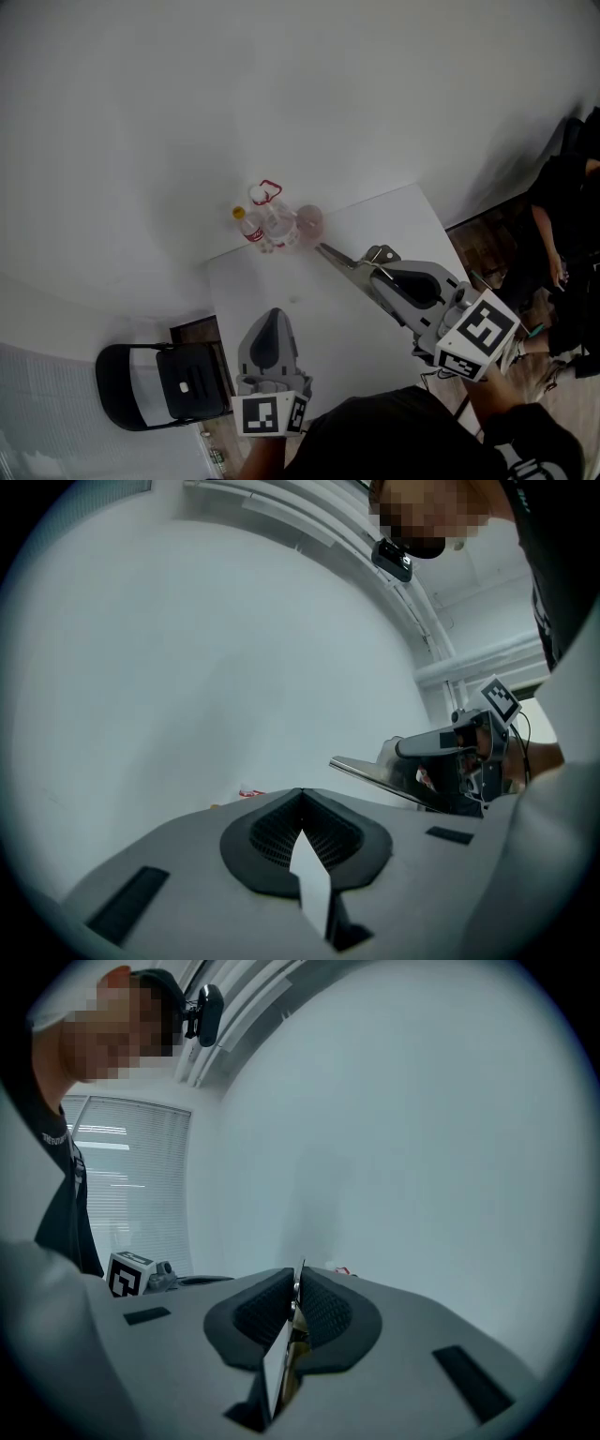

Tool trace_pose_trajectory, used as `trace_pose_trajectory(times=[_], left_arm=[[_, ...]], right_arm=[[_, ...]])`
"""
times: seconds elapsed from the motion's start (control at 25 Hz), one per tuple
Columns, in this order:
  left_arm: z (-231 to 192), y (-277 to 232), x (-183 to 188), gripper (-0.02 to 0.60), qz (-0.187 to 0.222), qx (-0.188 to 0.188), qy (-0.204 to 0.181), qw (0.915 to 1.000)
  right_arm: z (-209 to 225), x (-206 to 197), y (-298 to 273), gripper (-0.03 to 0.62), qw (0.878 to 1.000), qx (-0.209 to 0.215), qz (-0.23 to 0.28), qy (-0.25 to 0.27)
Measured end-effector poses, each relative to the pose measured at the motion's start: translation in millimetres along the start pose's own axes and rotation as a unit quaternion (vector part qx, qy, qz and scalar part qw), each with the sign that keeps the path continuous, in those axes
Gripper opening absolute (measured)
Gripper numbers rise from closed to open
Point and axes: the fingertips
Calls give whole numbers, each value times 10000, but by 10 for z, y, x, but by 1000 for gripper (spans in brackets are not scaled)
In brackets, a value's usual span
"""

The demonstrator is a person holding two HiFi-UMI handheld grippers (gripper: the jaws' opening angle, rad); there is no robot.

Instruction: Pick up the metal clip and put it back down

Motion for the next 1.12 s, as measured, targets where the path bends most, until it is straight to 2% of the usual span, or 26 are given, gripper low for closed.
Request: trace_pose_trajectory(times=[0.32, 1.12], left_arm=[[1, -27, -2, 12, 13, 36, 58, 10000], [-105, -58, -261, 12, -334, 257, 260, 9988]], right_arm=[[40, -12, -1, 34, 10000, 43, 0, -21], [65, -277, -166, 34, 9989, 280, -319, -223]])
Point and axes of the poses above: the fingertips, and each gripper's own axes: y backward along the fingers, z to its right, x out of its top, and after that the axes turned 9 degrees about x, right-handed
